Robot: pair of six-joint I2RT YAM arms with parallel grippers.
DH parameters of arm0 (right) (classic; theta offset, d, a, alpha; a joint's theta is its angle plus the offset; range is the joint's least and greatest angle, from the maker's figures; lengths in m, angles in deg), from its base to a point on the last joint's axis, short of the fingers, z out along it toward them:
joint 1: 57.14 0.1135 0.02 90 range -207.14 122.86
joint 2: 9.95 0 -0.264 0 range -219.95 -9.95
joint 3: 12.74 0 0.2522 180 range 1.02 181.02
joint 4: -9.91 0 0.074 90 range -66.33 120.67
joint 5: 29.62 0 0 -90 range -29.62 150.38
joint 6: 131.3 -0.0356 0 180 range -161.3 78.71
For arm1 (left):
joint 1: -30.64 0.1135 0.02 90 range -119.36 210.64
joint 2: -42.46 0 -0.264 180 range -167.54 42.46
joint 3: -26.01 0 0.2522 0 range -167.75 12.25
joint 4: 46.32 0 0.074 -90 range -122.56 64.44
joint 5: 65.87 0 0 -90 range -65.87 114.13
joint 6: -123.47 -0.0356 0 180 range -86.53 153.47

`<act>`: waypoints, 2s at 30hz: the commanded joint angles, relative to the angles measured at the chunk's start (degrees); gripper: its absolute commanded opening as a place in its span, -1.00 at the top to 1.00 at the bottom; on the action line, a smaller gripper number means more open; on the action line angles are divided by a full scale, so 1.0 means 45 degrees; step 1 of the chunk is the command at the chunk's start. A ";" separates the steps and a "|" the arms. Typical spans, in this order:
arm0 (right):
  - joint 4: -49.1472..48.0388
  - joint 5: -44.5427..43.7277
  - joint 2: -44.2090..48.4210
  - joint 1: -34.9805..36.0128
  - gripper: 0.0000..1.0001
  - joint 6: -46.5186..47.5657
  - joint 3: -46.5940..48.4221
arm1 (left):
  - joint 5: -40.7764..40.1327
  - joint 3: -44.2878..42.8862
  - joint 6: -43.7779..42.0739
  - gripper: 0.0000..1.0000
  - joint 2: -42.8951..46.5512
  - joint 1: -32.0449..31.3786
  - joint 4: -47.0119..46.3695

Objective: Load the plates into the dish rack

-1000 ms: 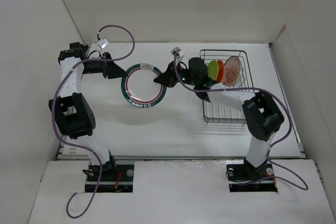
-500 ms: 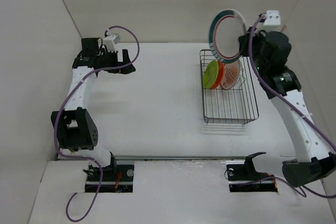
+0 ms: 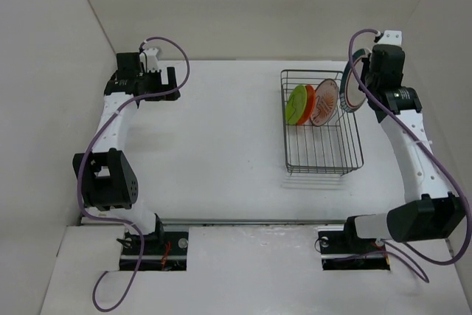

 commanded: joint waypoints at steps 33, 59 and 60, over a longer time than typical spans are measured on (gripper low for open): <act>-0.2103 0.1179 -0.3231 -0.1087 0.77 0.0471 -0.0303 | 0.0188 0.0115 -0.0457 -1.00 -0.0145 -0.0009 0.0031; 0.1548 0.0655 0.3578 0.0240 -0.99 -0.1033 0.1165 | -0.2351 -0.4573 -0.0770 -1.00 0.2740 -0.0009 0.2980; 0.1549 0.0537 0.3933 0.0396 -0.99 -0.1033 0.1007 | -0.2351 -0.4573 -0.0770 -1.00 0.3055 -0.0009 0.2981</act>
